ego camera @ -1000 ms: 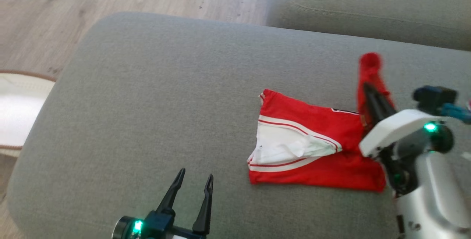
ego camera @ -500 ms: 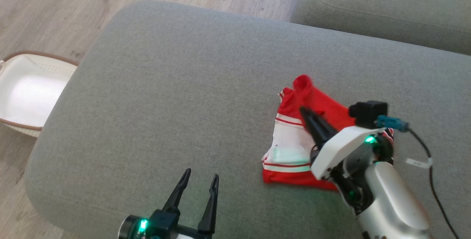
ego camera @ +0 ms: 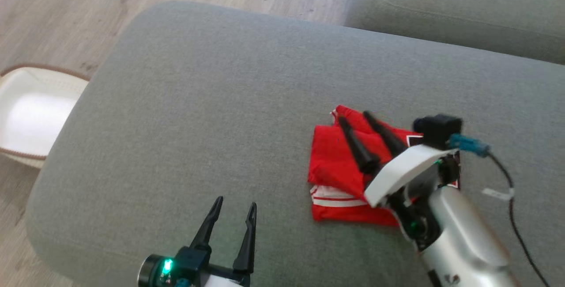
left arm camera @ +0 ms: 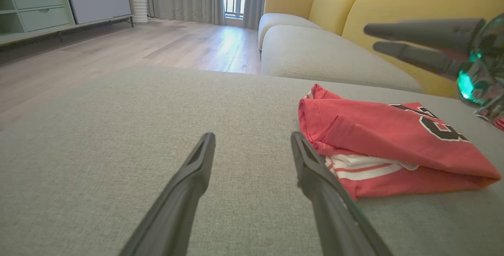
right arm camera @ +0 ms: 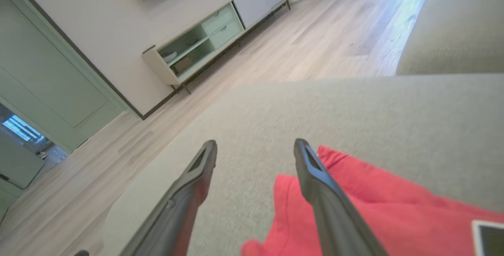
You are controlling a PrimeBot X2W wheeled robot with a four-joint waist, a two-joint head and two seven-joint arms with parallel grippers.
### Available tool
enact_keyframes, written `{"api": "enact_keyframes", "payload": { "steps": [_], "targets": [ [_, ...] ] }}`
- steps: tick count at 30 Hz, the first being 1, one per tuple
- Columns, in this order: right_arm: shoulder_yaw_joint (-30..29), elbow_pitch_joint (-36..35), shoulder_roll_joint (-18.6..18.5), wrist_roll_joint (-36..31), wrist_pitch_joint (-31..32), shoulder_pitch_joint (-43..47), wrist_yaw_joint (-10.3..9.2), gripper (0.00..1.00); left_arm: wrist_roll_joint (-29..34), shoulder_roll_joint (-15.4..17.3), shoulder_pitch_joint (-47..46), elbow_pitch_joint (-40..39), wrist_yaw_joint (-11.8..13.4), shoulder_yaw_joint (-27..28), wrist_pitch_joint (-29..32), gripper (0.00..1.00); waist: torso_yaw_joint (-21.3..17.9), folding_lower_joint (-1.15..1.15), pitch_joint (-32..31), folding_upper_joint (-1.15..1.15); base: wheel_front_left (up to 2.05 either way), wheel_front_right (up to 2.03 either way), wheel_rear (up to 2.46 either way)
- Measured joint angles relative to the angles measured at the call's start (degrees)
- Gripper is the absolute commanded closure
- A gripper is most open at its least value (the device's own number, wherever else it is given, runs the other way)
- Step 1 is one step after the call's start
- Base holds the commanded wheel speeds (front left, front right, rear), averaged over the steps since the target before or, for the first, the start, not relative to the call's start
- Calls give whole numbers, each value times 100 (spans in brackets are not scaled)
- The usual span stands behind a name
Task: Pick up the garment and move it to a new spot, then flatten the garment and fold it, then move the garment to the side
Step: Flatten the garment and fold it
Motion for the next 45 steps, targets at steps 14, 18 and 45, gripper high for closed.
{"api": "enact_keyframes", "payload": {
  "steps": [14, 18, 45],
  "targets": [
    [-1570, -389, -412, -201, -131, 678, 0, 0, 149, -13, 168, -24, -92, 212, 0, 0, -636, 0, -289, 0, 0, 0, 0],
    [-1415, -695, -691, -45, -413, 1063, 0, 0, 134, -2, 336, -134, -40, 405, 0, 0, -840, -1, -408, 0, 0, 0, 0],
    [-1382, -992, -780, -1280, -2106, 3237, 0, 0, 352, 10, 1320, -469, 233, 1055, 0, 0, -1545, -1, -1190, 0, 0, 0, 0]
  ]
}}
